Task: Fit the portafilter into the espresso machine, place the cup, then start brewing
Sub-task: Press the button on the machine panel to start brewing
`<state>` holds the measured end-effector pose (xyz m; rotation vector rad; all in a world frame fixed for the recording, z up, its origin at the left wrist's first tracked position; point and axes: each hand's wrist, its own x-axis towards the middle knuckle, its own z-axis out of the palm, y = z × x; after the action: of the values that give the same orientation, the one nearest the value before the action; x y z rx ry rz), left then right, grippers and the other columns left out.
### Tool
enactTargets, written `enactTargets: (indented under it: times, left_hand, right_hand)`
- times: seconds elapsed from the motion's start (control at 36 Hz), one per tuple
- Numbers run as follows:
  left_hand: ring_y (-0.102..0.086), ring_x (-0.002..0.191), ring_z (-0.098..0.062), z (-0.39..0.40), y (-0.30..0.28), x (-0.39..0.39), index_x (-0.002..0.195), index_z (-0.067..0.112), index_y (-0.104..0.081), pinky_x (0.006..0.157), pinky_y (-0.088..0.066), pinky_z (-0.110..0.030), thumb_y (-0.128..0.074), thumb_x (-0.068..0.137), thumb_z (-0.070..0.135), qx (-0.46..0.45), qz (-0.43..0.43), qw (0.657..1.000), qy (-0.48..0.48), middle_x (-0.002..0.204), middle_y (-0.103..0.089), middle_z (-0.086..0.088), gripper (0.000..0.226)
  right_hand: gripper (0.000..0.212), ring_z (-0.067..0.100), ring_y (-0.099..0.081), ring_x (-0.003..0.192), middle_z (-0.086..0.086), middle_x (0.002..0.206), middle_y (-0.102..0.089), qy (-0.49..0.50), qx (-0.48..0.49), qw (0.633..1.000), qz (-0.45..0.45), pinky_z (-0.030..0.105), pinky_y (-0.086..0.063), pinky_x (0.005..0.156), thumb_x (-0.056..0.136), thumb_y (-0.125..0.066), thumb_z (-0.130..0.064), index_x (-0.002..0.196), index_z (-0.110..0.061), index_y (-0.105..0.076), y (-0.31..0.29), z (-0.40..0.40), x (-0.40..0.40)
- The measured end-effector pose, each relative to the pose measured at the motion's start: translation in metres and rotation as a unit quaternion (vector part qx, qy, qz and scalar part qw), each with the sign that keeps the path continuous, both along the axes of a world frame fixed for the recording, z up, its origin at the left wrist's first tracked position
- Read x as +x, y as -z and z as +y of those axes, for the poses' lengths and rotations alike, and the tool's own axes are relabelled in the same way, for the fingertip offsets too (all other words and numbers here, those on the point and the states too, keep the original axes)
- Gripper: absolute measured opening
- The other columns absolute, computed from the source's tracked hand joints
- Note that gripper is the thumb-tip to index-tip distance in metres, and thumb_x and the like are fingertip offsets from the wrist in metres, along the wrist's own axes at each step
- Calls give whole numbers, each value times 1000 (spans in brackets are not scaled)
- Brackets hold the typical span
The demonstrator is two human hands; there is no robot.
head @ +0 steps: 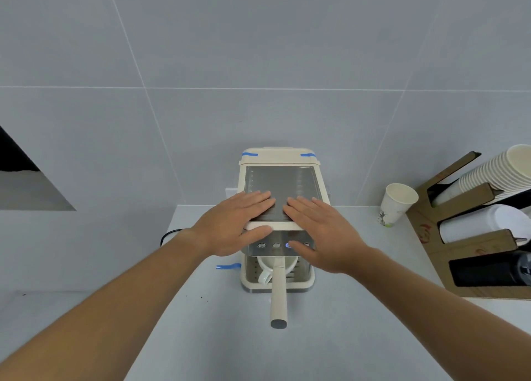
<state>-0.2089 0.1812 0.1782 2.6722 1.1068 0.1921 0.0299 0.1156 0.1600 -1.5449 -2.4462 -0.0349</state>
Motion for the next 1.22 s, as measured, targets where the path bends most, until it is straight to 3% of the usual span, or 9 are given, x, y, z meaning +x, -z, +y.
enactTargets:
  times: [0.17,0.33,0.53,0.83,1.0,1.11,1.22]
  left_hand:
    - [-14,151,-8,4,10,-1,155,29,-22,123,-3,-28,-12,85,75,17,-14,1000,9,164,-20,9,84]
    - [-15,151,-8,5,14,0,154,28,-25,121,0,-25,-14,87,72,17,-33,999,5,163,-22,9,81]
    - [-18,150,-8,5,17,1,153,26,-30,122,-3,-28,-26,94,55,10,-62,998,-2,162,-26,8,66]
    - [-22,149,-10,5,20,2,152,25,-34,122,-7,-29,-27,92,55,8,-80,997,-10,161,-30,6,67]
    - [-19,150,-9,5,21,2,153,28,-30,122,-6,-29,-25,92,58,3,-66,998,-17,162,-26,8,68]
    - [-19,150,-9,3,20,3,153,27,-30,123,-9,-33,-24,91,59,-3,-72,997,-21,162,-26,8,70]
    - [-18,150,-9,4,20,3,153,27,-30,123,-6,-31,-24,90,59,-5,-74,997,-20,162,-26,8,70]
  right_hand:
    - [66,24,-48,136,7,146,-53,-18,62,998,18,37,-29,116,84,-61,-46,140,-12,-53,10,3,2]
    - [65,25,-53,131,8,141,-58,-24,109,993,29,39,-37,112,80,-70,-43,135,-10,-58,16,6,2]
    - [65,26,-55,129,9,138,-61,-20,133,990,33,38,-37,110,77,-73,-42,132,-10,-61,20,8,2]
    - [63,28,-58,125,10,135,-62,-11,164,986,22,39,-37,107,75,-73,-39,129,-9,-63,23,7,-2]
    - [57,25,-54,130,8,140,-59,-8,119,992,39,41,-39,109,87,-58,-45,133,-11,-60,21,5,-1]
    - [45,26,-54,130,9,138,-60,-14,112,991,71,41,-39,108,97,-43,-33,132,-9,-62,17,3,-3]
    - [44,27,-55,129,10,137,-61,-11,97,992,84,36,-34,109,98,-41,-30,130,-8,-63,14,3,-4]
